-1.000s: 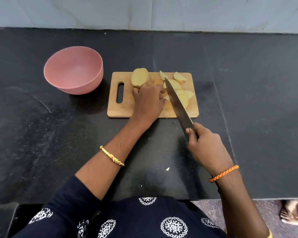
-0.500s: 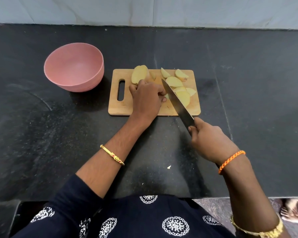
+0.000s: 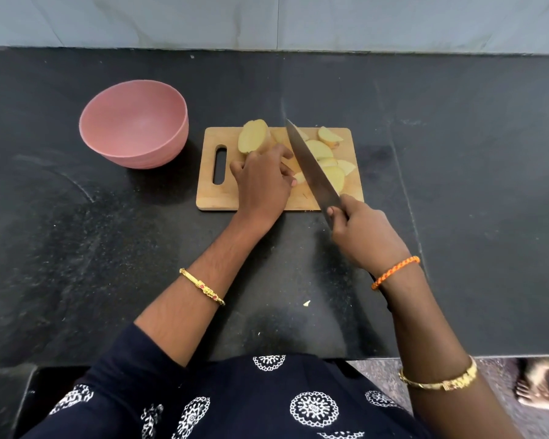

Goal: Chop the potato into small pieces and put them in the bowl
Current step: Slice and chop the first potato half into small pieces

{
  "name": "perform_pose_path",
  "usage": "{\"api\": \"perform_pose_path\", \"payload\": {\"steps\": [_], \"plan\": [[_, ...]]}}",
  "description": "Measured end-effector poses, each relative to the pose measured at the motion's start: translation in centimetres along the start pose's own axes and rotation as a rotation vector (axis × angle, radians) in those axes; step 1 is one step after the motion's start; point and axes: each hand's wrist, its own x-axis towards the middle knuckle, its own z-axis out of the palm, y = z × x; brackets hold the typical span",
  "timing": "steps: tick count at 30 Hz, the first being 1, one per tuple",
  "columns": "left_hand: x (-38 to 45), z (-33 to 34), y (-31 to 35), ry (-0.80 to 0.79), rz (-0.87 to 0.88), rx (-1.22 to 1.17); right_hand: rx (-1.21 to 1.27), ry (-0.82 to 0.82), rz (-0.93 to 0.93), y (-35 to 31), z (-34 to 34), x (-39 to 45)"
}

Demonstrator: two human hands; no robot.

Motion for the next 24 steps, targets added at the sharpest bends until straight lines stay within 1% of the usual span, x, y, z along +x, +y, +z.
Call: {"api": "perform_pose_path", "payload": {"steps": [6,9,13,16,19,24], "plan": [[0.1,-0.3,0.2,0.009,-0.039,-0.071,-0.066,-0.012,0.048,-0.6,1.1,0.5],[0.1,-0.2,0.2,0.023,-0.047,-0.047,-0.099,-0.029,0.063,-0.8,1.4,0.1],[0.3,-0.2,0.1,0.020,-0.049,-0.012,-0.118,-0.090,0.069,0.0,0.6,-0.8],[0.3,0.0,0.2,-0.008,-0.034,-0.047,-0.053,-0.047,0.037,1.0,0.3,-1.7],[0.2,0.1,0.4,0.016,-0.051,-0.065,0.006,0.001,-0.001,1.1,0.6,-2.0],[-0.1,0.0,0.4,0.025,-0.087,-0.052,-0.004,-0.015,-0.007,0.8,1.2,-1.5]]}}
